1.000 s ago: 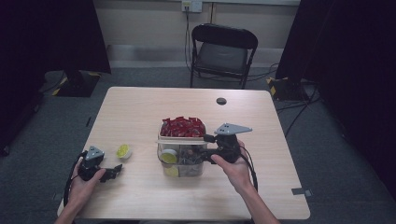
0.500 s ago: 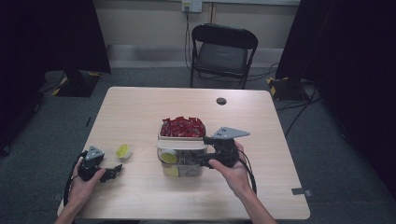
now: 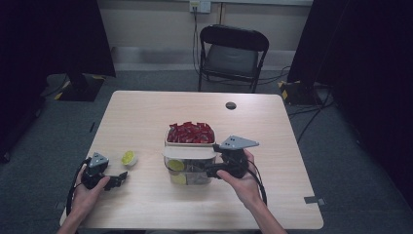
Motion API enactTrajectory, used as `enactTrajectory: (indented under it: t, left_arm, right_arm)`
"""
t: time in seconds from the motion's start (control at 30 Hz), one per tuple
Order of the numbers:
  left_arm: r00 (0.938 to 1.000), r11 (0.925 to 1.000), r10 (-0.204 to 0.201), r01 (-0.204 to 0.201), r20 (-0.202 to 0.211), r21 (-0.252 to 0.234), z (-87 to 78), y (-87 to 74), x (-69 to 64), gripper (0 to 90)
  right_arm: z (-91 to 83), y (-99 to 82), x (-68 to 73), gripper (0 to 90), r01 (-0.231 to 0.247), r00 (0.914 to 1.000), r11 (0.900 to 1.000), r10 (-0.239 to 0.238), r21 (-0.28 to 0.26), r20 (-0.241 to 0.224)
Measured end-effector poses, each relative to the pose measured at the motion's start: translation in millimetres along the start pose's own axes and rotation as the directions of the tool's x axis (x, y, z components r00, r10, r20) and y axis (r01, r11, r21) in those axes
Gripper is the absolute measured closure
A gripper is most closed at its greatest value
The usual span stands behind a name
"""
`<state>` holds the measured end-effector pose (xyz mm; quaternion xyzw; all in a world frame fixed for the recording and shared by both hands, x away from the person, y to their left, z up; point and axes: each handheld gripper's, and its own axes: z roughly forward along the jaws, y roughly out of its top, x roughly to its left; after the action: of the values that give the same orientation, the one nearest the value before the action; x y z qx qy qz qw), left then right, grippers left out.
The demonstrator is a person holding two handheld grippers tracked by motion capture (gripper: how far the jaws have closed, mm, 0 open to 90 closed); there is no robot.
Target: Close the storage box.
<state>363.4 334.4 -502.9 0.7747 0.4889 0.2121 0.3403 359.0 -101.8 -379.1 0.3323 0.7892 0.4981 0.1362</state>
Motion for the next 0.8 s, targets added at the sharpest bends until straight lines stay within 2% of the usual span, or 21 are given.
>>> enactTrajectory:
  t: [0.53, 0.63, 0.8]
  left_arm:
    - [1.0, 1.0, -0.005, 0.005, 0.0, -0.004, 0.2, 0.0, -0.3, 9.3]
    - [1.0, 1.0, -0.003, 0.003, -0.002, -0.004, 0.2, 0.0, -0.2, 9.4]
    - [1.0, 1.0, -0.005, 0.005, 0.0, -0.004, 0.3, 0.0, -0.3, 9.3]
  right_arm:
    - [-6.5, -5.2, 7.6, 22.4, 0.034, 0.9986, 0.9993, -0.033, -0.019, 0.04]
    - [-10.5, -5.3, 8.3, 20.0, 0.031, 0.9989, 0.9993, -0.03, -0.019, 0.037]
    - [-12.3, -10.3, 2.6, 16.0, -0.004, 0.9997, 0.9999, 0.004, -0.012, 0.024]
